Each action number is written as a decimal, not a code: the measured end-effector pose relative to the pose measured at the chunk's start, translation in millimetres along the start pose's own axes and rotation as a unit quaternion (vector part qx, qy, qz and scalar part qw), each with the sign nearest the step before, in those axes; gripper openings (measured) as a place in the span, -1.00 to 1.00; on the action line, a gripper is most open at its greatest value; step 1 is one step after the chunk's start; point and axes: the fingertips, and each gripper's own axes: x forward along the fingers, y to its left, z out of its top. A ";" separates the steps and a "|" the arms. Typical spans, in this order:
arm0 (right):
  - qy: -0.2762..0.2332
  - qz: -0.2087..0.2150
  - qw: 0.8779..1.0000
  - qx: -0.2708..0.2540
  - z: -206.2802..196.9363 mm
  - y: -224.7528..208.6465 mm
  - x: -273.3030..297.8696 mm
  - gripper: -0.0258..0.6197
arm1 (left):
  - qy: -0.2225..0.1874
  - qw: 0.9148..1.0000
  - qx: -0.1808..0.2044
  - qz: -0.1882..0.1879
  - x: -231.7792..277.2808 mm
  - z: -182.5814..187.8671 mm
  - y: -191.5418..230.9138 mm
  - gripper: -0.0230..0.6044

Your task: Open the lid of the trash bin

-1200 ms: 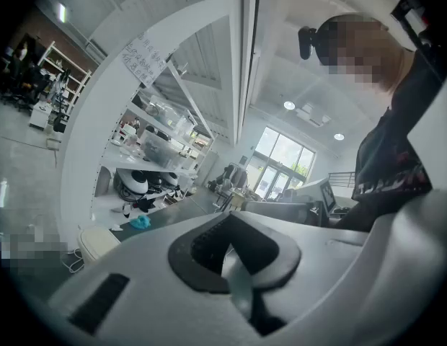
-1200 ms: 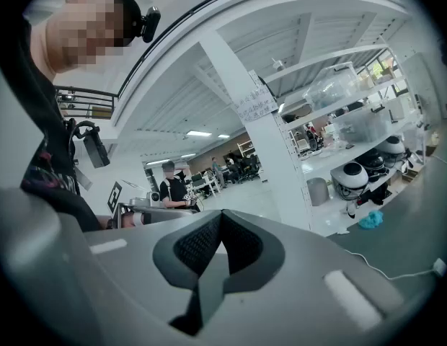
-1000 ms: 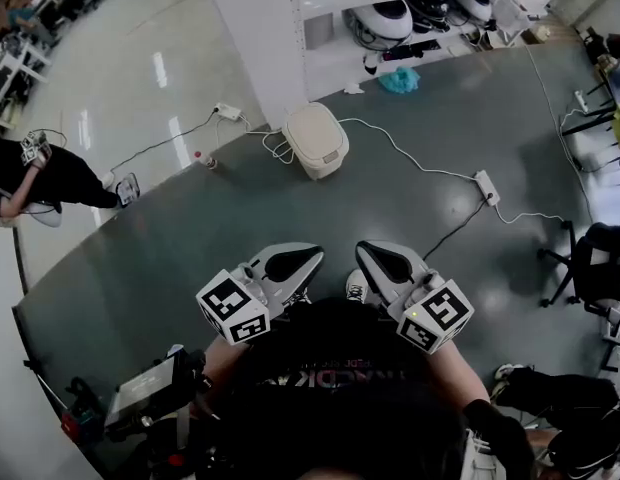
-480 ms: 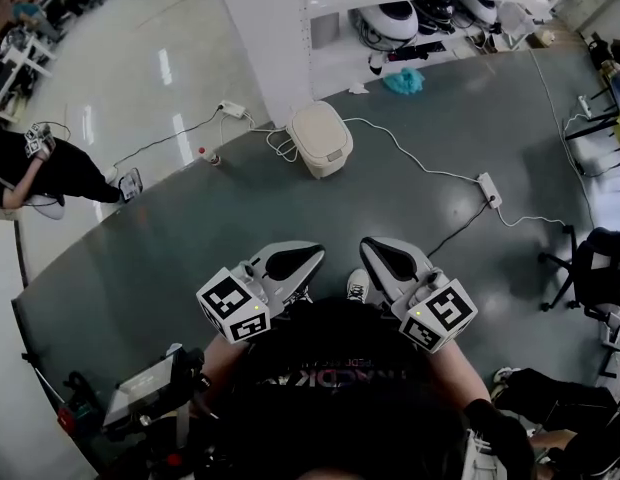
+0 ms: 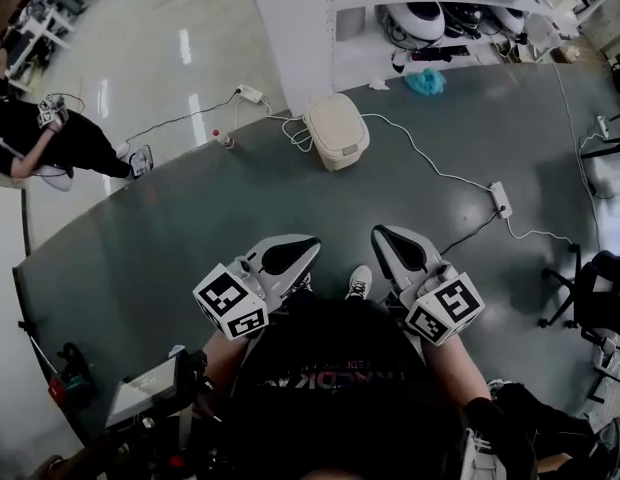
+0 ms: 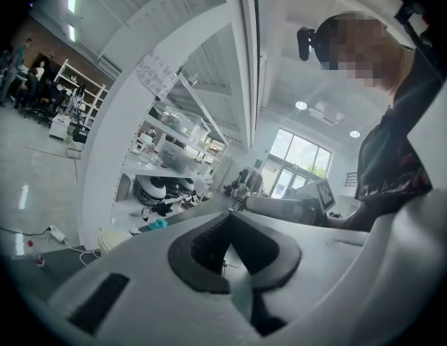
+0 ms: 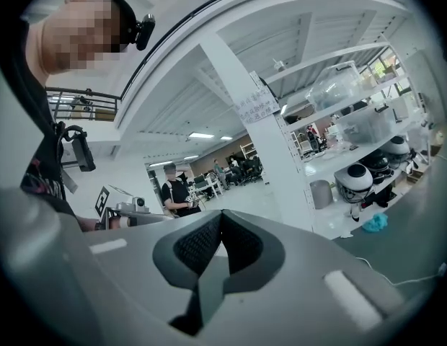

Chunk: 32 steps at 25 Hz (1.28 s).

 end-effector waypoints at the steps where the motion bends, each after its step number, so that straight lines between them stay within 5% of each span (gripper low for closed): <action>1: 0.003 0.000 1.000 -0.004 0.4 -1.9 -1.0 -0.90 | -0.001 1.000 -0.001 0.007 -0.9 -0.7 -1.5 -0.91; 9: 0.022 -0.022 0.999 -0.017 -9.0 -22.7 23.0 -0.90 | -0.002 0.999 -0.011 0.035 -15.5 -15.2 20.3 -0.91; 23: 0.022 -0.129 0.991 -0.024 -24.3 -61.5 98.2 -0.90 | 0.031 0.999 -0.015 -0.027 -35.5 -23.8 78.0 -0.92; 32: 0.045 -0.153 0.987 -0.019 -61.3 -144.2 127.7 -0.90 | 0.046 0.998 -0.034 -0.013 -12.1 -41.9 95.5 -0.91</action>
